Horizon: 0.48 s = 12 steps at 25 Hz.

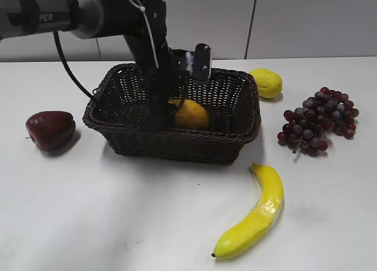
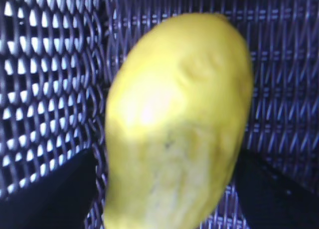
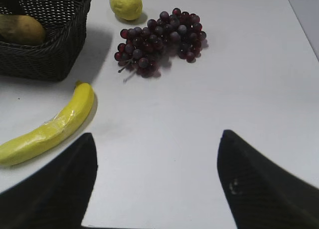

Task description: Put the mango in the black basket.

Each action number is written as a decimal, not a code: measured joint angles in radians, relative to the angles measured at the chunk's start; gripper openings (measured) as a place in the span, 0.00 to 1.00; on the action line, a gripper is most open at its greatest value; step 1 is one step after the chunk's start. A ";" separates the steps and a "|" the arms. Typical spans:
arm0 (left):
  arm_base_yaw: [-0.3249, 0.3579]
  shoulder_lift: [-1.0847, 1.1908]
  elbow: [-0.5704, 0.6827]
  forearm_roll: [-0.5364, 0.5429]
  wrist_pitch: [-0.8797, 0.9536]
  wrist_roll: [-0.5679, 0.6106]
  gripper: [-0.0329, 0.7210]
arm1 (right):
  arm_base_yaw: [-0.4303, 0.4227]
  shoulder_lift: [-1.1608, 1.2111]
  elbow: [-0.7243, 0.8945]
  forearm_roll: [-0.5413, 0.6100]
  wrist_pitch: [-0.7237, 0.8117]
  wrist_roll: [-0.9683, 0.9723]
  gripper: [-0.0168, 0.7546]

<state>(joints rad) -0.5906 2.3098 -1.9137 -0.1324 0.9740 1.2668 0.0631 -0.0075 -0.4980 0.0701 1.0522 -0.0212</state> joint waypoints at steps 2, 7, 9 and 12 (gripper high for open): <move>0.000 -0.027 0.000 0.009 0.002 -0.051 0.94 | 0.000 0.000 0.000 0.000 0.000 0.000 0.77; 0.000 -0.154 0.000 0.120 0.026 -0.344 0.94 | 0.000 0.000 0.000 0.000 0.000 0.000 0.77; 0.000 -0.198 -0.001 0.176 0.061 -0.514 0.92 | 0.000 0.000 0.000 0.000 0.000 0.000 0.77; 0.009 -0.247 -0.002 0.248 0.178 -0.730 0.90 | 0.000 0.000 0.000 0.000 0.000 0.000 0.77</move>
<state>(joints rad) -0.5815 2.0631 -1.9157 0.1155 1.1520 0.5364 0.0631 -0.0075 -0.4980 0.0701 1.0522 -0.0212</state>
